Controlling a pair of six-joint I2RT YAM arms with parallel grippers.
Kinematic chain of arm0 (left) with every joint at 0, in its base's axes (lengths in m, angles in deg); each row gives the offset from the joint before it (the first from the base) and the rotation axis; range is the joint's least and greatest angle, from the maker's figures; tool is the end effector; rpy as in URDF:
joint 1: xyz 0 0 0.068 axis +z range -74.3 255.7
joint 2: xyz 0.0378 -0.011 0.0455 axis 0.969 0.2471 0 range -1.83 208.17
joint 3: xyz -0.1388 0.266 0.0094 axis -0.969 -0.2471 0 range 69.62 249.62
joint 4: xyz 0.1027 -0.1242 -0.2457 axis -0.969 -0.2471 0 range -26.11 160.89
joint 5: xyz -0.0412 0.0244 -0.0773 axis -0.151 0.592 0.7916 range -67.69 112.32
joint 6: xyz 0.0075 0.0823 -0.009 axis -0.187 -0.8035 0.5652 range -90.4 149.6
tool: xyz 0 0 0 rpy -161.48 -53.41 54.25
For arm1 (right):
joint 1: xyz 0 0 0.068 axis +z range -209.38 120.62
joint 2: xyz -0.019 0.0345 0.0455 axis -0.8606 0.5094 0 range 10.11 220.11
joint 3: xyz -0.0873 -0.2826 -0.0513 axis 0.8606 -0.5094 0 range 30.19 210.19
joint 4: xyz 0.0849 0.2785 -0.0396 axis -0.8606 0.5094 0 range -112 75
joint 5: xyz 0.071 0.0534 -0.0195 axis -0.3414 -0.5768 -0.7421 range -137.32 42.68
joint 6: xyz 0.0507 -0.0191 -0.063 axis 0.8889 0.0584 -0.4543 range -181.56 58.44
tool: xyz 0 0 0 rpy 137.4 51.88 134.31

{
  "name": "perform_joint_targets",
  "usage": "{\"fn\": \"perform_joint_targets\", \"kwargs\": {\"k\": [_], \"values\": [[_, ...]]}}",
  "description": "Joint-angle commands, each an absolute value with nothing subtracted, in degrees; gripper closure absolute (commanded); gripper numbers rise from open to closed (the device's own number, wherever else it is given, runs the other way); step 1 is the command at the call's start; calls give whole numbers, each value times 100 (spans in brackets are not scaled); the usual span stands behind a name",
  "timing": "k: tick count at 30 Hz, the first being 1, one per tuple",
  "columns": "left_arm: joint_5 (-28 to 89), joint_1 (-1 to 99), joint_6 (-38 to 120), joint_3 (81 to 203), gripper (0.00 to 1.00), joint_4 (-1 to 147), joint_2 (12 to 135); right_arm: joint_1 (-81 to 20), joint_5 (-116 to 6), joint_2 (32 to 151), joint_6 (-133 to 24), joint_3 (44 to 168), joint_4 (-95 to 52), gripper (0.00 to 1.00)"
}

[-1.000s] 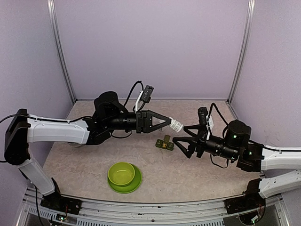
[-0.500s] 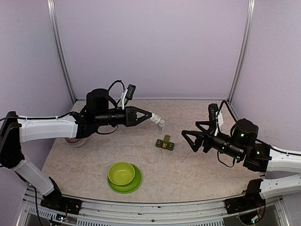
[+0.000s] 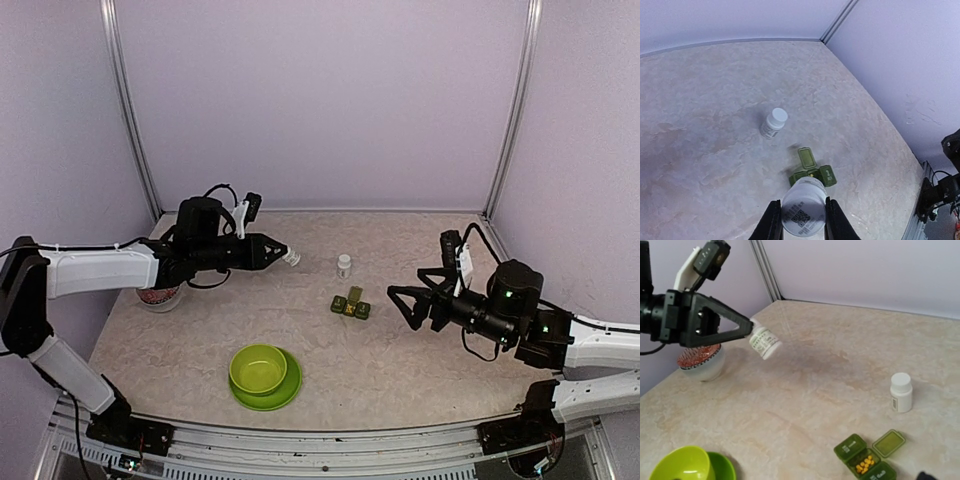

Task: Sort the pills into containers
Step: Place the pill bottle at the center of the board.

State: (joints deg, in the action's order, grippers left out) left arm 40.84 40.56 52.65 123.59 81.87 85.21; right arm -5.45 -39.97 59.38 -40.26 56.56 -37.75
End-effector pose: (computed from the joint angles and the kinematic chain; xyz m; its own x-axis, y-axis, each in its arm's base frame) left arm 0.3173 -0.2514 0.2495 -0.5908 -0.0381 -0.8059 0.6032 0.6424 -0.4726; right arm 0.1576 0.2005 0.2634 -0.3324 0.1555 -0.9302 -0.6505 0.6763 0.3455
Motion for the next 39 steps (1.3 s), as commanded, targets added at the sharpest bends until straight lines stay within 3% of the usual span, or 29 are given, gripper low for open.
{"fn": "perform_joint_targets", "kwargs": {"k": [1,39], "values": [[3479,4169,4930,12471,81,7679,8682,-585,-3916,5923,-3958,5570,-3717,0],[883,5099,4402,13503,81,6953,10283,-617,-3906,5998,-3901,5360,-3652,0]]}}
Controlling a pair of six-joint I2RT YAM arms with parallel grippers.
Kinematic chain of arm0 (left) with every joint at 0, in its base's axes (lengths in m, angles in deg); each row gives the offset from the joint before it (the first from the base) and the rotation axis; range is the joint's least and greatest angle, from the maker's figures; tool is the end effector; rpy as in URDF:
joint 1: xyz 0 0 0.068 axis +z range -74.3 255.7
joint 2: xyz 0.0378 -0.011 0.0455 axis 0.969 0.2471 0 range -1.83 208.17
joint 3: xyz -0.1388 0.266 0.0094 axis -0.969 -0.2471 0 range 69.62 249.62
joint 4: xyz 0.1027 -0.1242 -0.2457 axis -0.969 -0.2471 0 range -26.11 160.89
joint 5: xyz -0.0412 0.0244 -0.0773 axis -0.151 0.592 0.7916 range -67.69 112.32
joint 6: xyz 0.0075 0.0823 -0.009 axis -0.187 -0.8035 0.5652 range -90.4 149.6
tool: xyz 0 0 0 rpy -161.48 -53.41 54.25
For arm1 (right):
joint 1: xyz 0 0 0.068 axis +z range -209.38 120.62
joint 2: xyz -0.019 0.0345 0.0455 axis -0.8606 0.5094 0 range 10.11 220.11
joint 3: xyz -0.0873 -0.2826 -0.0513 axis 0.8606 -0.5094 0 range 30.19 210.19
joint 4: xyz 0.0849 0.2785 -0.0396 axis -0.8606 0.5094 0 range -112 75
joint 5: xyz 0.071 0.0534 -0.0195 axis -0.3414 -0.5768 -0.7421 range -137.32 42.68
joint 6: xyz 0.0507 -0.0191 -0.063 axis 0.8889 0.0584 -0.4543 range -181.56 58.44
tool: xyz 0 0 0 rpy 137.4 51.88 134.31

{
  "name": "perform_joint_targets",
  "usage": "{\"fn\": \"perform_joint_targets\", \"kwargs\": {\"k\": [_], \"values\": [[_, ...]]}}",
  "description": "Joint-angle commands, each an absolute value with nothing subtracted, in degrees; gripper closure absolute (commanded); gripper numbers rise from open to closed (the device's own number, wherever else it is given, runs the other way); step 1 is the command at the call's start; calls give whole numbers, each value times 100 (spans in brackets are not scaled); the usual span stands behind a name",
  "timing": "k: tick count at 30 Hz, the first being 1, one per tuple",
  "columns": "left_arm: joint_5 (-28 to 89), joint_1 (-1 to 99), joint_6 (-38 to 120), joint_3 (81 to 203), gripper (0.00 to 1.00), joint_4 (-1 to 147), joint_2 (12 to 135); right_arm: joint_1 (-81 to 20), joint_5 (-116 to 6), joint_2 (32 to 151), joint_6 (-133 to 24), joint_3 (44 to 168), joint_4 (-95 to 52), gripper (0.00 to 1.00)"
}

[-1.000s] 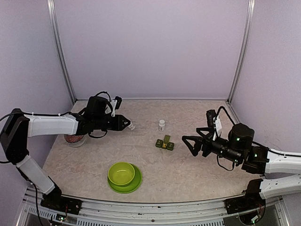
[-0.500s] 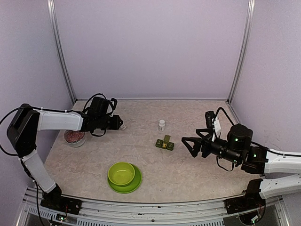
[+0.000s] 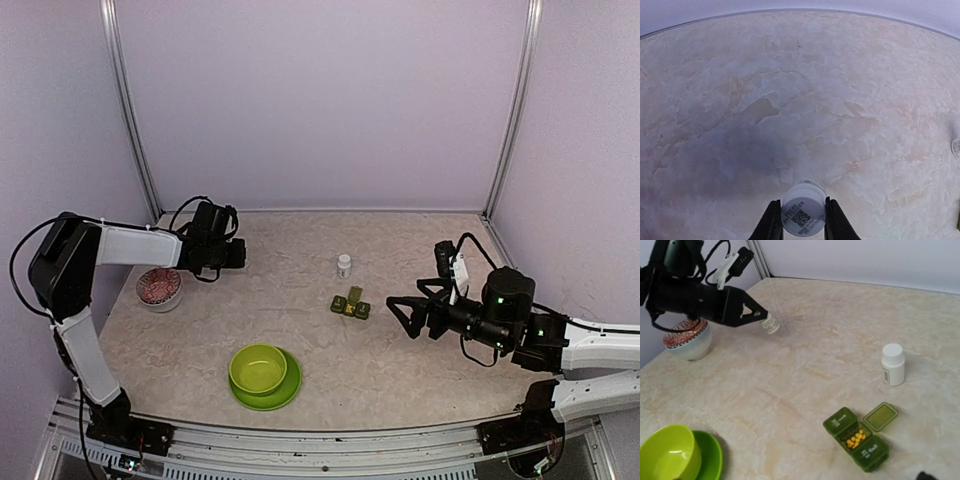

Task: Sort the pills into containers
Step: Place the pill bottle at the center of the board.

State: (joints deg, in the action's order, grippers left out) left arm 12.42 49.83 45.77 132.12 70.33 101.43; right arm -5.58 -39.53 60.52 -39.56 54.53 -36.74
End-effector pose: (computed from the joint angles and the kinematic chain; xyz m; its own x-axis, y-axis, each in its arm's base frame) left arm 0.4079 -0.1837 0.1649 -0.6579 0.0142 -0.7529 0.1357 0.9857 -0.1001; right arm 0.1580 0.1992 0.2412 -0.3778 0.1122 -0.9191 -0.6250 0.7015 0.3425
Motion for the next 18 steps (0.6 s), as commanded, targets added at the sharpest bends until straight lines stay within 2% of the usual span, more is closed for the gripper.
{"fn": "perform_joint_targets", "kwargs": {"k": [1,18], "values": [[804,5125,4361,13529,81,6956,10308,-620,-3896,5973,-3897,5346,-3643,0],[583,5628,4173,13935,78,6845,10935,-612,-3906,5889,-3863,5331,-3576,0]]}}
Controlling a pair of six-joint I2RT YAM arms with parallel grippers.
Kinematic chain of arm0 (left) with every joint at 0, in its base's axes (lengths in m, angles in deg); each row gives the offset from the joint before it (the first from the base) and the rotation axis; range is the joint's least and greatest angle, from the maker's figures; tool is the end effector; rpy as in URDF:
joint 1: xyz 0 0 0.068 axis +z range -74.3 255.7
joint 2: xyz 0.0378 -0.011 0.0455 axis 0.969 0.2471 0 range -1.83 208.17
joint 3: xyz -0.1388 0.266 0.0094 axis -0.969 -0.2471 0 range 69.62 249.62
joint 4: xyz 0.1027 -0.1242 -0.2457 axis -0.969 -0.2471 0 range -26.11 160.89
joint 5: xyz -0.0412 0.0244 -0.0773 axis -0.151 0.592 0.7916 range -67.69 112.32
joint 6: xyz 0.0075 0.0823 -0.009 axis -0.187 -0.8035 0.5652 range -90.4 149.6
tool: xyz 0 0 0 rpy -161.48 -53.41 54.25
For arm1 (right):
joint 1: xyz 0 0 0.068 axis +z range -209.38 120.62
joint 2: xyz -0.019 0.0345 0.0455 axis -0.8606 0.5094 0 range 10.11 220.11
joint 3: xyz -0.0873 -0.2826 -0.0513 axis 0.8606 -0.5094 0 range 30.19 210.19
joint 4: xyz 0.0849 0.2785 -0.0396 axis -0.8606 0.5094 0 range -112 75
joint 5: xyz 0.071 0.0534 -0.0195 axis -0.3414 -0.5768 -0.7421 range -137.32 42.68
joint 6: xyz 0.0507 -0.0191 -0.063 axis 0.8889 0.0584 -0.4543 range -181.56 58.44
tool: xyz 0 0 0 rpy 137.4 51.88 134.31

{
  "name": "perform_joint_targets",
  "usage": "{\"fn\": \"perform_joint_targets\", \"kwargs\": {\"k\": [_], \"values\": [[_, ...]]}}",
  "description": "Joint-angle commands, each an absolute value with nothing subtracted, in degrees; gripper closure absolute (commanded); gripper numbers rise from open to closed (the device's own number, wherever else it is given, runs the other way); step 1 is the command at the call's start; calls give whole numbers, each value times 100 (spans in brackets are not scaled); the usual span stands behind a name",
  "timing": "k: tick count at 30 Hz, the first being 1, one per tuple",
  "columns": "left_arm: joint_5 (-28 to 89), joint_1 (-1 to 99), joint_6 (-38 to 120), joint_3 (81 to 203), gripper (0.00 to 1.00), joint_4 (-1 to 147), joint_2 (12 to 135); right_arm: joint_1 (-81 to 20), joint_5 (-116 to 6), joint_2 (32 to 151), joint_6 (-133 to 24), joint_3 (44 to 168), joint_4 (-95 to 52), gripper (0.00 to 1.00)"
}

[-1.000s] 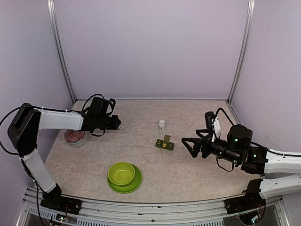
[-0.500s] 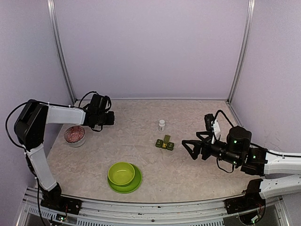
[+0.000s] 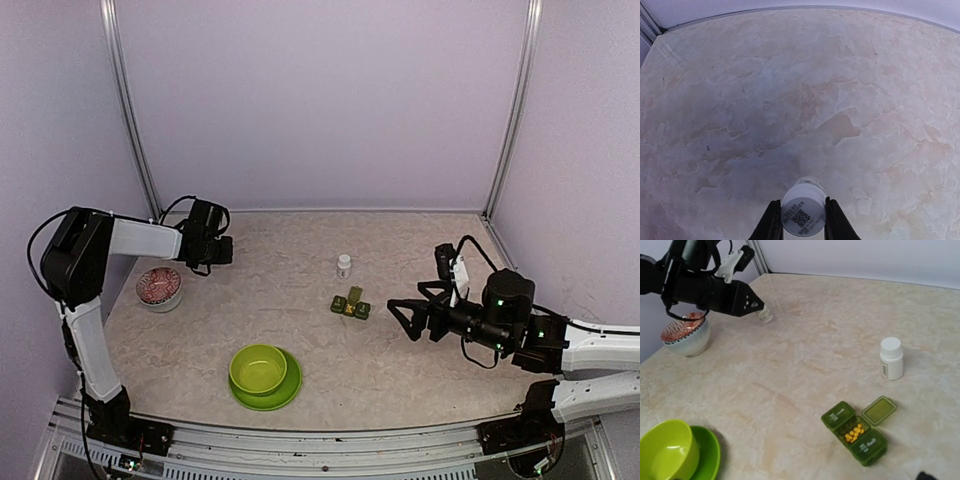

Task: Sort the pills into containers
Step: Place the pill bottle at the center of the board.

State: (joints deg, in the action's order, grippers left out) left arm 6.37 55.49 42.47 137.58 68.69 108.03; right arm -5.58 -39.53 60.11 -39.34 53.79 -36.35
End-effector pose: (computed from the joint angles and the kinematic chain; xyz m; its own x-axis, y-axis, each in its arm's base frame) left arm 0.4486 -0.1437 0.1464 -0.6694 0.0182 -0.7427 -0.0022 0.9996 0.0265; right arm 0.1566 0.1973 0.2365 -0.3870 0.1056 -0.9160 -0.6209 0.7046 0.3436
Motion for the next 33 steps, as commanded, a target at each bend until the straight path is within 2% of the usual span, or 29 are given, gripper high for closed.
{"fn": "perform_joint_targets", "kwargs": {"k": [1,14,20,33], "values": [[595,5642,4173,13946,77,6836,10955,-613,-3911,5881,-3857,5328,-3572,0],[756,5684,4202,13999,69,6803,11134,-620,-3873,5746,-3808,5228,-3541,0],[764,5689,4213,14062,60,6748,11142,-619,-3868,5745,-3807,5212,-3532,0],[1178,5636,4279,14053,14,6790,10585,-620,-3829,6061,-3774,5367,-3538,0]]}}
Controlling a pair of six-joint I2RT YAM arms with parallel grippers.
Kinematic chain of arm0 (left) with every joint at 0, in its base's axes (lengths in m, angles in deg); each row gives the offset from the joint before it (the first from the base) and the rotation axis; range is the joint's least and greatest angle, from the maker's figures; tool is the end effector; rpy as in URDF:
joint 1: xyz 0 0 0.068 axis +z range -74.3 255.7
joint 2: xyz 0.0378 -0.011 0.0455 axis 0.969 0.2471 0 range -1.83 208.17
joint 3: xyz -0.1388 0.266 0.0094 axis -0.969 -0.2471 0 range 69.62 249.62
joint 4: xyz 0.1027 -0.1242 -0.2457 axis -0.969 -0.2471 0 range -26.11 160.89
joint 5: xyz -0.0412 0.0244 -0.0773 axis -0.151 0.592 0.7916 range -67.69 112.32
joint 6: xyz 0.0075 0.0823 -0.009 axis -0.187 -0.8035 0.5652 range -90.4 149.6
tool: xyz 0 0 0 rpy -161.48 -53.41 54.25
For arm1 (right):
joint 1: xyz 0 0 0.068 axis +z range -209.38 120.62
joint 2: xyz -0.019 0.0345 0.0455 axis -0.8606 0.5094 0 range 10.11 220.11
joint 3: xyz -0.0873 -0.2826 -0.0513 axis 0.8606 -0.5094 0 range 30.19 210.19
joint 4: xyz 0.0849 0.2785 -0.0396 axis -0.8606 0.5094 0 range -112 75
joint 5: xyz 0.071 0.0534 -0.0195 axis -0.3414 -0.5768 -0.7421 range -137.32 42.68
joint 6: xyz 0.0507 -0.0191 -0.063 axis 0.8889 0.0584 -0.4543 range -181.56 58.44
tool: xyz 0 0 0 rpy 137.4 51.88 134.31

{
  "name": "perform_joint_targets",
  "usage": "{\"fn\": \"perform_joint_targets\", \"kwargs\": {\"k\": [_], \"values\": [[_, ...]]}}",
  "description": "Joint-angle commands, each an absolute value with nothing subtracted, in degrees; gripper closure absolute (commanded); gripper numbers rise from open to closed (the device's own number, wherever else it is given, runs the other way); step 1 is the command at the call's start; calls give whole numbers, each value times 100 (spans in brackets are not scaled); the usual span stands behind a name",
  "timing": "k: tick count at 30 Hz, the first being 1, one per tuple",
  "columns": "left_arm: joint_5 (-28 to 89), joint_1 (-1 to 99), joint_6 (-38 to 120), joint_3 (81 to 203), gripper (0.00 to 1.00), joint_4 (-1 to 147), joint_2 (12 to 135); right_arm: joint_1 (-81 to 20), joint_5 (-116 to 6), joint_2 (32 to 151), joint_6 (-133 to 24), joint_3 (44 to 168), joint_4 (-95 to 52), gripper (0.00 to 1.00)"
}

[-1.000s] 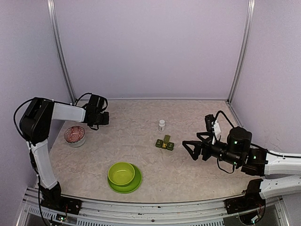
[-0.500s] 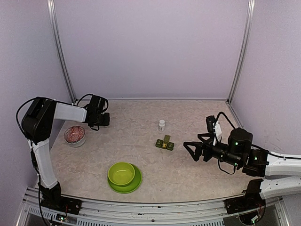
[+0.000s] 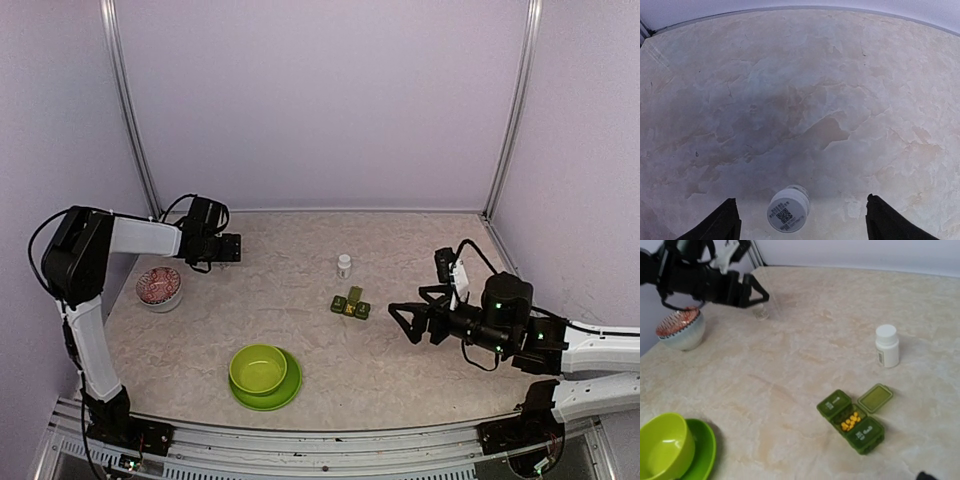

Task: Sort the pills into containers
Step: Place the pill bottle at the center of the board, then hold the pill container at the center of the board.

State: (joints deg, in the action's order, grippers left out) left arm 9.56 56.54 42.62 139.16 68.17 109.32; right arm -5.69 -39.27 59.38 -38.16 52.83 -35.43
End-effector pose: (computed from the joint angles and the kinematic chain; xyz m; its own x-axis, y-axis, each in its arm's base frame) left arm 0.4566 -0.1415 0.1442 -0.6816 0.0042 -0.7317 0.0177 0.9998 -0.0107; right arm 0.1550 0.1938 0.2301 -0.4090 0.1075 -0.9062 -0.6044 0.7121 0.3572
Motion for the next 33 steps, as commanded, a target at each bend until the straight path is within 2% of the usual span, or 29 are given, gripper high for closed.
{"fn": "perform_joint_targets", "kwargs": {"k": [1,5,11,19,33], "values": [[1189,5597,4279,14061,10,6790,10541,-624,-3836,6107,-3761,5405,-3536,0],[1177,5397,4189,14102,1,6763,10429,-724,-3990,6295,-3593,5609,-3464,0],[1382,5026,4124,14137,1,6841,10309,-1075,-4301,6667,-3215,5997,-3340,0],[2590,4301,4080,13796,1,7283,10098,-1676,-5082,7282,-2837,6289,-3475,0],[3929,3636,4308,13391,2,7963,10416,-2384,-6419,9129,-2469,7105,-3425,0]]}}
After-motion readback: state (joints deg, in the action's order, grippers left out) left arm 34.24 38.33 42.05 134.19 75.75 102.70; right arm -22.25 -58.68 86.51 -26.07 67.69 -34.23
